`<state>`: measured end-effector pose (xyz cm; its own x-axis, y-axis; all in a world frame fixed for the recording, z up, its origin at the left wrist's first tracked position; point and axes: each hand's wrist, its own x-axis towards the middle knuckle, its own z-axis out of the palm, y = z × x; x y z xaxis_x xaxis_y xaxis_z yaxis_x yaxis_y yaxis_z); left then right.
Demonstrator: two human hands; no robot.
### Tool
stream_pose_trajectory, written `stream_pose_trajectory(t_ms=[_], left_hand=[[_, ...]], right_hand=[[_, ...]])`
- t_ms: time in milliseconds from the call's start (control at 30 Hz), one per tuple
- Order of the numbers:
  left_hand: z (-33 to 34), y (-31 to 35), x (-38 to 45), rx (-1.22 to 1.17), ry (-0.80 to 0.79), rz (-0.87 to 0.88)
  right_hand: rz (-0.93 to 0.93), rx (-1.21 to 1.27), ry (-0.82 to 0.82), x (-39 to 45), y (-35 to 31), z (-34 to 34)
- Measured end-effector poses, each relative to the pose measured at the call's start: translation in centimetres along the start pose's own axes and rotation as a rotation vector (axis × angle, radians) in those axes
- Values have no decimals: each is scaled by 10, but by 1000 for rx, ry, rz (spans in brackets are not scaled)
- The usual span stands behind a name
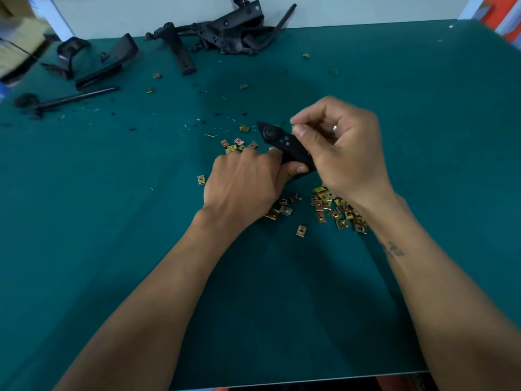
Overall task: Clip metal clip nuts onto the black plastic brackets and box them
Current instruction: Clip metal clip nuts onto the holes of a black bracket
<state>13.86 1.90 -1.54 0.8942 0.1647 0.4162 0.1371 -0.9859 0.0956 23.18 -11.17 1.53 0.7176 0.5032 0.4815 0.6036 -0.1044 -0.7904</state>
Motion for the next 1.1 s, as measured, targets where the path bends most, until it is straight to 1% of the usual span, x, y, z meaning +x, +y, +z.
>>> stream_pose_trajectory(t_ms=[67, 133, 233, 300, 433, 600, 700, 833, 933, 1100], left_hand=[[1, 0, 1, 5, -2, 0], [1, -1, 1, 11, -9, -1], [0, 1, 0, 13, -10, -1], [0, 1, 0, 21, -10, 0], [1, 1, 0, 49, -13, 14], [-2, 1, 0, 32, -3, 6], [-2, 1, 1, 29, -7, 10], [-3, 1, 0, 30, -19, 15], [-2, 1, -1, 33, -23, 12], [0, -1, -2, -4, -13, -12]], right_hand=[[39, 31, -21, 1, 1, -3], [25, 15, -60, 2, 0, -5], [-123, -107, -88, 3, -3, -8], [-174, -143, -90, 3, -3, -11], [-57, -89, -157, 4, -5, -13], [71, 74, -81, 8, -5, -20], [79, 67, -68, 8, -5, -19], [47, -7, -140, 6, -5, -18], [33, -14, -171, 6, -5, -18], [91, 86, -142, 5, -5, -12]])
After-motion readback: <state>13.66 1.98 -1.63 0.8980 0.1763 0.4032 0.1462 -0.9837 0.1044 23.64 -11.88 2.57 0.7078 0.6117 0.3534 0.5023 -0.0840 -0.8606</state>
